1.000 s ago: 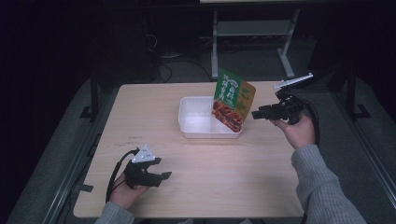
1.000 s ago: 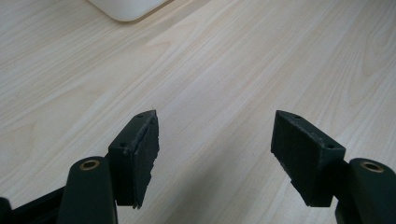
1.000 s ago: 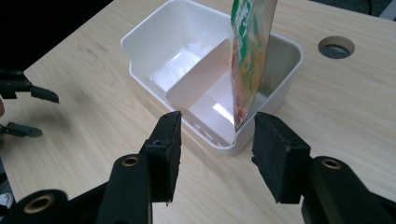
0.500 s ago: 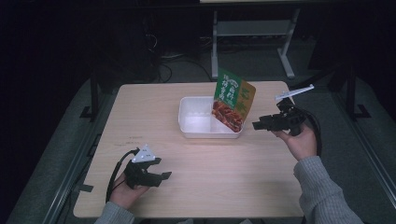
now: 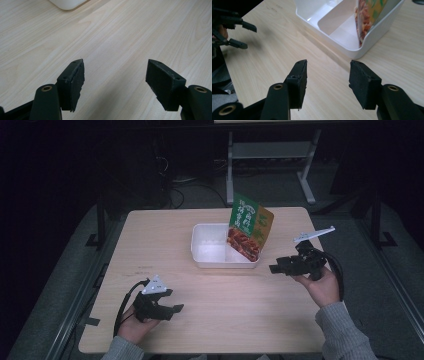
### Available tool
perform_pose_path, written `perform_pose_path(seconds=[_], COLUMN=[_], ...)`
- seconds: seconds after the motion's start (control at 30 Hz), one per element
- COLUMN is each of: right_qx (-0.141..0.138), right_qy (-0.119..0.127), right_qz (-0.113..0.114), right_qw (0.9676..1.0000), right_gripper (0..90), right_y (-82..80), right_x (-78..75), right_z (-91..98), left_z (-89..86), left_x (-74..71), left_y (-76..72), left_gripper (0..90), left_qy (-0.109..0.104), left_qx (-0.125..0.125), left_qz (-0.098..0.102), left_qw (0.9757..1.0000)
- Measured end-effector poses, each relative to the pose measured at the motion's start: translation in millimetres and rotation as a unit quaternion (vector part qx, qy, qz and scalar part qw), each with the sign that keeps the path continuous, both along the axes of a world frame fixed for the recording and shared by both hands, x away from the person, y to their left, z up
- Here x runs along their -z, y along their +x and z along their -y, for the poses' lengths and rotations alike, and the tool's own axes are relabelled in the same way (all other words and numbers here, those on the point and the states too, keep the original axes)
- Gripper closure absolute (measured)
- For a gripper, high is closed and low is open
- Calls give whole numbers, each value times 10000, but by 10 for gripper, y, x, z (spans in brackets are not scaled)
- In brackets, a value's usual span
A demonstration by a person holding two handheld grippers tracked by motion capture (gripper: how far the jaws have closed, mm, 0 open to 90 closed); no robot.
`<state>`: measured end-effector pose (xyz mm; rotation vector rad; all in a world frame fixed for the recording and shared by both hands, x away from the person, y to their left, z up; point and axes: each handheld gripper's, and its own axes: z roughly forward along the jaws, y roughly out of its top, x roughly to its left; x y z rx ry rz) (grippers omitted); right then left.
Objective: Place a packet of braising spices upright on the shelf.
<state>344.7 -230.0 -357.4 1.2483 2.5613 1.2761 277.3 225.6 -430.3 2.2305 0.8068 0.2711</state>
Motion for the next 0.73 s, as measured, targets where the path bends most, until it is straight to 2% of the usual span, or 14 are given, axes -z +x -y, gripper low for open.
perform_pose_path(seconds=[0.23,0.6,0.73], right_qx=[-56,-50,58], right_qy=[0,91,94], right_qz=[15,-81,63], right_qw=[10000,9999,9999], right_gripper=[457,425,390], right_y=[-129,-358,-481], right_x=[101,343,433], right_z=[-10,57,81], left_z=[3,11,11], left_x=[1,9,9], left_y=[-1,-2,-2], left_gripper=[307,306,305], left_qy=[16,15,28], left_qx=[13,26,43], left_qz=[0,-7,-18], left_qw=[10000,10000,10000])
